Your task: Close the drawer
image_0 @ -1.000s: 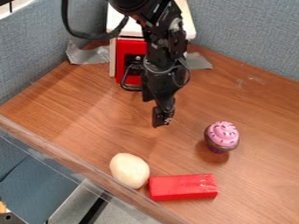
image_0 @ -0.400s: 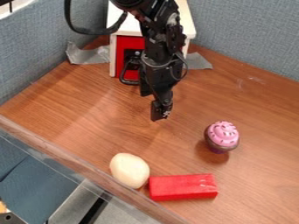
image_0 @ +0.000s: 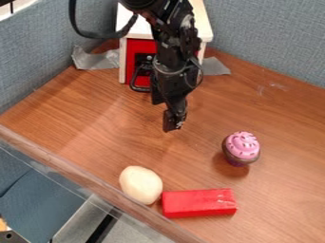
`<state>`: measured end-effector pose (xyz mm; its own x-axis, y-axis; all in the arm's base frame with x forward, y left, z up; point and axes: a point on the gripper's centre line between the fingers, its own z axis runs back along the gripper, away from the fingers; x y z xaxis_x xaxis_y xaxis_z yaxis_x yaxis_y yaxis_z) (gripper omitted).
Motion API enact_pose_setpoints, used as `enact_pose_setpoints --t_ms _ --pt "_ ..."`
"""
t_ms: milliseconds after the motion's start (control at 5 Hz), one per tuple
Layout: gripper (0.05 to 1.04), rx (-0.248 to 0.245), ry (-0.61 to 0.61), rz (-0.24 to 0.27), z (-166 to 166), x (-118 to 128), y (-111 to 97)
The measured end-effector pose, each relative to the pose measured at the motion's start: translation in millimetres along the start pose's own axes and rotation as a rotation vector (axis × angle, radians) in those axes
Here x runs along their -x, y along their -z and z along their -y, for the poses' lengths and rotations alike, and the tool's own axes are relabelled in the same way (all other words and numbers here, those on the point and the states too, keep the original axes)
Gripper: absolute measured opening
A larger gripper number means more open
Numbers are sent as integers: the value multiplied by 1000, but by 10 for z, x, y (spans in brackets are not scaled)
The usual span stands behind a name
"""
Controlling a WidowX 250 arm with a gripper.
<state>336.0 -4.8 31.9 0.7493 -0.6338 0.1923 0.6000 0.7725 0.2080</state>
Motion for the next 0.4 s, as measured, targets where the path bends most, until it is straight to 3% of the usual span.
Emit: enact_pose_setpoints --t_ms 400 --pt "1000 52 41 57 202 -118 -198"
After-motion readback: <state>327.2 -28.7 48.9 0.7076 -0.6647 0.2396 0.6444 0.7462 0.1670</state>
